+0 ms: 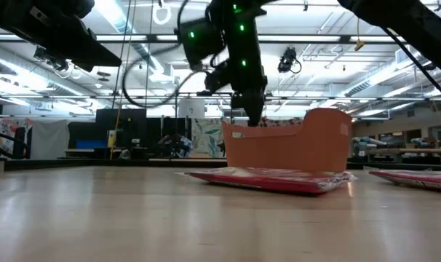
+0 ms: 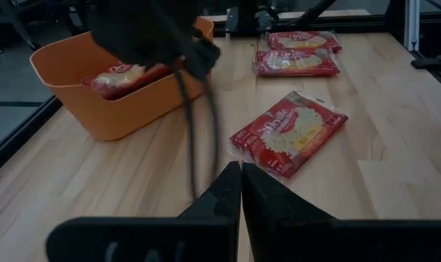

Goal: Sort popcorn bags into baskets
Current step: Put the left popcorn bag into the bin

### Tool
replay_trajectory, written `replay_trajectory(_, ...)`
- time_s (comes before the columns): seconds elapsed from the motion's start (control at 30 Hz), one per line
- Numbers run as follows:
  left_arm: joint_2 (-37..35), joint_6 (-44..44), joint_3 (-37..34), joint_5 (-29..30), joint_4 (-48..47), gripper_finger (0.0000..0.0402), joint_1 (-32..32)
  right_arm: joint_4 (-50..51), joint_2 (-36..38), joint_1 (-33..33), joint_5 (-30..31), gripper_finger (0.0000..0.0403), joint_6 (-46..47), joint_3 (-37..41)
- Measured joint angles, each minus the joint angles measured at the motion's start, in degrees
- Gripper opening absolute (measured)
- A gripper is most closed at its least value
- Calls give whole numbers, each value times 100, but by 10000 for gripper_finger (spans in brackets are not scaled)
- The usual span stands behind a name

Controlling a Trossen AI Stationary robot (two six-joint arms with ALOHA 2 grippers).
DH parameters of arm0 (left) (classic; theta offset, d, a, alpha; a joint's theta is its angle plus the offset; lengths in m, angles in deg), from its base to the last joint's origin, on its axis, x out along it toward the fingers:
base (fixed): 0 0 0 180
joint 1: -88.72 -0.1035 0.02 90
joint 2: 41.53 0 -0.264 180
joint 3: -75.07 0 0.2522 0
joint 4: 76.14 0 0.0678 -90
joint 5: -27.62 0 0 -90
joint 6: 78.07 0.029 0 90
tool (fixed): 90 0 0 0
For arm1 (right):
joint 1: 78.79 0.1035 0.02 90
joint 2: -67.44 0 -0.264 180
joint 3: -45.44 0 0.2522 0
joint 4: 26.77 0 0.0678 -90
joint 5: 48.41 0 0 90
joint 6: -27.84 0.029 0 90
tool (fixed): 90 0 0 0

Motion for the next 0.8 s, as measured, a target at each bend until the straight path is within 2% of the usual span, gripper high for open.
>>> replay_trajectory(0.1,0,2,0,0,-38,18,0,-2,2,262,-232,185,262,-218)
replay_trajectory(0.23,0,4,0,0,-168,18,0,-134,18,723,-637,188,618,-507)
replay_trajectory(0.5,0,-35,0,-440,-507,18,2,-1165,9,1807,-1496,188,1381,-323)
replay_trajectory(0.6,-2,-31,0,-450,-507,18,2,-1636,17,2209,-1500,188,1792,-146)
replay_trajectory(0.8,-64,43,2,-450,-317,18,2,-2291,17,2792,-884,188,2437,636)
